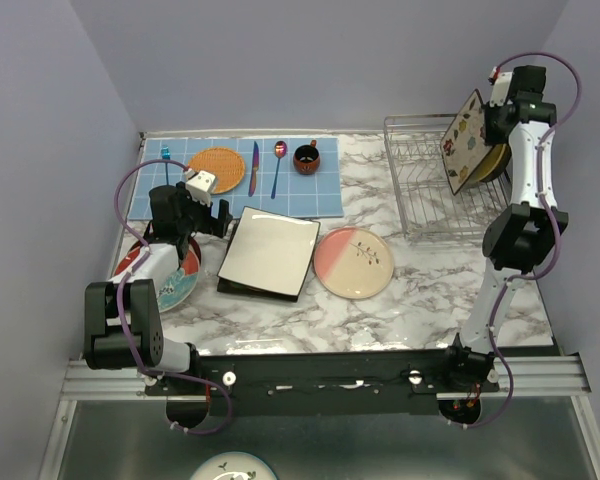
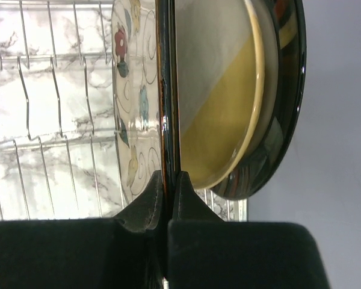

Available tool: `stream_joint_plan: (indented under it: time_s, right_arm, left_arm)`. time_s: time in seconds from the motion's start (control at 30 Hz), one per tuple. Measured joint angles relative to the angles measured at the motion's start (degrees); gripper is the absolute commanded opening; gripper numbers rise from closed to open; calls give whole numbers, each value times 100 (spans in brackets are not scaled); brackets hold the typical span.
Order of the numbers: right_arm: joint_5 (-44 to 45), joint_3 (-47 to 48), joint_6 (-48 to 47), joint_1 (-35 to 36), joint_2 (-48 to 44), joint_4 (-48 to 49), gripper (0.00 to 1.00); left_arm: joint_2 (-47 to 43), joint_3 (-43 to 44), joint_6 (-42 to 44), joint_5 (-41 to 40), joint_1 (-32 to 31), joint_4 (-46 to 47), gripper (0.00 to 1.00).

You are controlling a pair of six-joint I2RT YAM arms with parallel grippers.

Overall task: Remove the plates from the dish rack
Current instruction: Place the plate at the center of the board.

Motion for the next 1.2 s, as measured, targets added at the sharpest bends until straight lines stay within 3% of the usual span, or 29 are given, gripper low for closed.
stream_joint_plan:
  time_s: [0.57,1.2]
  right_arm:
    - [7,68,114,-109,-1012,-960,1]
    - [-1875,-293,461,26,-1836,-1362,1]
  left_arm:
    - [2,0,4,-2,0,-9,98]
    - [2,35,17,-7,0,-33,98]
